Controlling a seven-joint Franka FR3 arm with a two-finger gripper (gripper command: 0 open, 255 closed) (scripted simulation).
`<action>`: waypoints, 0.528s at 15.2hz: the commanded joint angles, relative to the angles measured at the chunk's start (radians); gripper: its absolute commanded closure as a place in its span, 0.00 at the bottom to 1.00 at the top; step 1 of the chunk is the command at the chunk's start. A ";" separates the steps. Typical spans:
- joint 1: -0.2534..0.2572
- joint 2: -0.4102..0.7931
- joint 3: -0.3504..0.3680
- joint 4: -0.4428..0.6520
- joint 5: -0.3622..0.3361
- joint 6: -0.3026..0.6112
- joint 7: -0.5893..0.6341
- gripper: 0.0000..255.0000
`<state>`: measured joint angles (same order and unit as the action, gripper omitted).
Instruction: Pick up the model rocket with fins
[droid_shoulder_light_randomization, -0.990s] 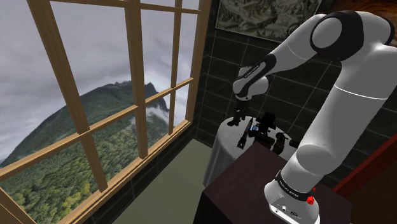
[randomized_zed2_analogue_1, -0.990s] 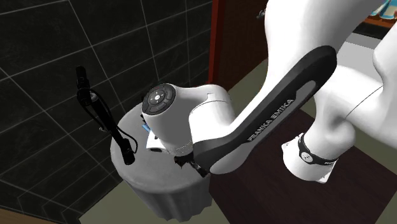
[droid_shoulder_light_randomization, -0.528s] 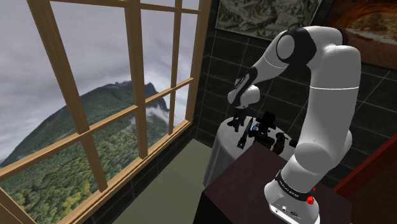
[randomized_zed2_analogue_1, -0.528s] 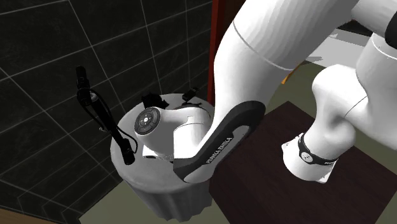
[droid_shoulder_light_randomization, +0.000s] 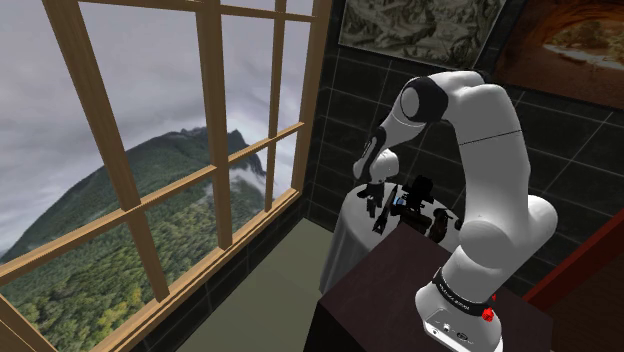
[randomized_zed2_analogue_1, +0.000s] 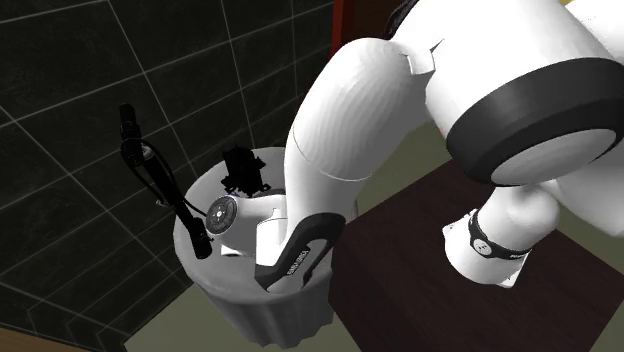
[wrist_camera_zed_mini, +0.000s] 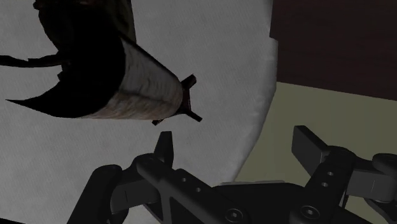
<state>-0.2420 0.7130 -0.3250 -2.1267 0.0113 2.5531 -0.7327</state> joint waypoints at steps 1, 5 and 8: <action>-0.024 0.086 0.008 0.066 -0.002 0.011 -0.017 0.00; -0.064 0.244 0.014 0.210 -0.013 0.007 -0.040 0.00; -0.079 0.309 0.020 0.266 -0.013 0.011 -0.042 0.00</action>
<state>-0.3166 0.9991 -0.3076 -1.8791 -0.0023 2.5615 -0.7747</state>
